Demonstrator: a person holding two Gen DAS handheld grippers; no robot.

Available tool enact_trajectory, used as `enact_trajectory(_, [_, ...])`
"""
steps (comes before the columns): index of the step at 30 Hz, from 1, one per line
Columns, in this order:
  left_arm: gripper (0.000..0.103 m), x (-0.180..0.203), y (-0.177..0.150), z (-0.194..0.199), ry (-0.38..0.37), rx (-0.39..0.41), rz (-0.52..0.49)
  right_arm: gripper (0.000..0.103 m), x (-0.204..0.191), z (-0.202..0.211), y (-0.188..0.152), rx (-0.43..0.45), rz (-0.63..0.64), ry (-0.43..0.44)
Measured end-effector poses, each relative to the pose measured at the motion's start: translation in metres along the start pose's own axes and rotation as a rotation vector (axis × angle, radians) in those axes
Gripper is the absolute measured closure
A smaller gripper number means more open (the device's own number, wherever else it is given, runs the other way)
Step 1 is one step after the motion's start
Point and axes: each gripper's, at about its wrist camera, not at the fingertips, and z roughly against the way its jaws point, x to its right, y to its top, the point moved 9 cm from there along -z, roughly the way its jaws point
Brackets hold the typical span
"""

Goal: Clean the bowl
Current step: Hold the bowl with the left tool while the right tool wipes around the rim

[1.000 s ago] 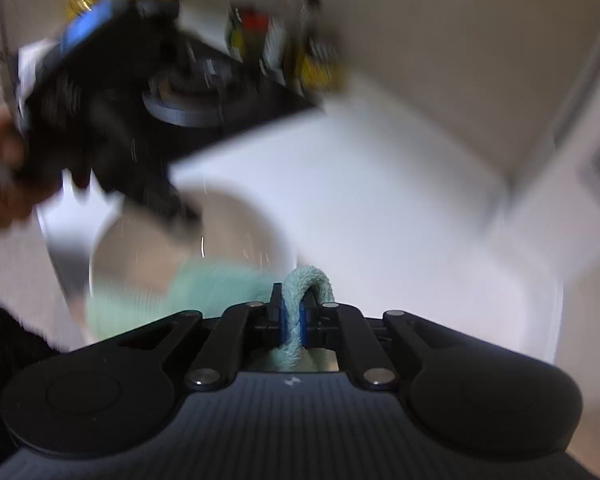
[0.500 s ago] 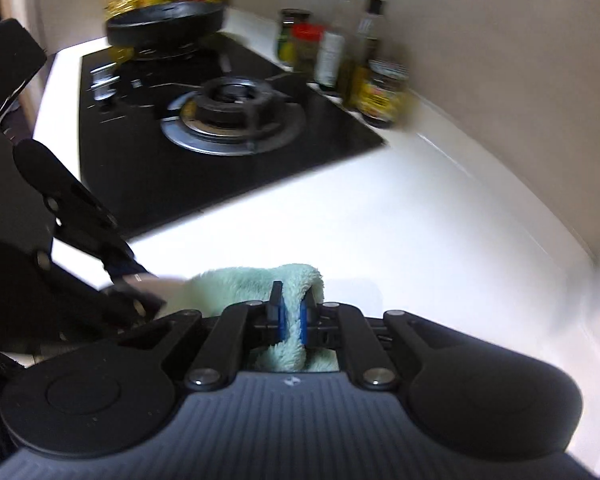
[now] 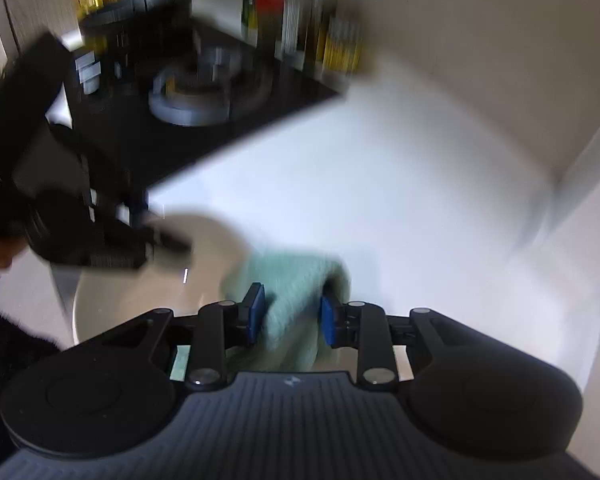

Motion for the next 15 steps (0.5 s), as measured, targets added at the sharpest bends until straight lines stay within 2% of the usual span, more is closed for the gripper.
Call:
enact_trajectory(2, [0.085,0.0,0.0,-0.001,-0.005,-0.003,0.0,0.078,0.001,-0.005,-0.004,-0.01,-0.061,0.032])
enact_trajectory(6, [0.089,0.0,-0.002,-0.002,0.014,-0.004,-0.021,0.075,0.002,-0.029,0.007,-0.033,-0.058,0.024])
enact_trajectory(9, [0.089,-0.005,-0.005,-0.006,0.033,-0.012,-0.018,0.074,0.003,-0.044,0.023,-0.026,-0.006,0.016])
enact_trajectory(12, [0.088,-0.01,-0.006,-0.007,0.046,-0.015,0.012,0.077,0.0,-0.055,0.04,-0.018,0.114,0.011])
enact_trajectory(15, [0.084,-0.016,-0.005,-0.008,0.074,0.003,0.088,0.079,0.001,-0.057,0.048,-0.018,0.141,0.006])
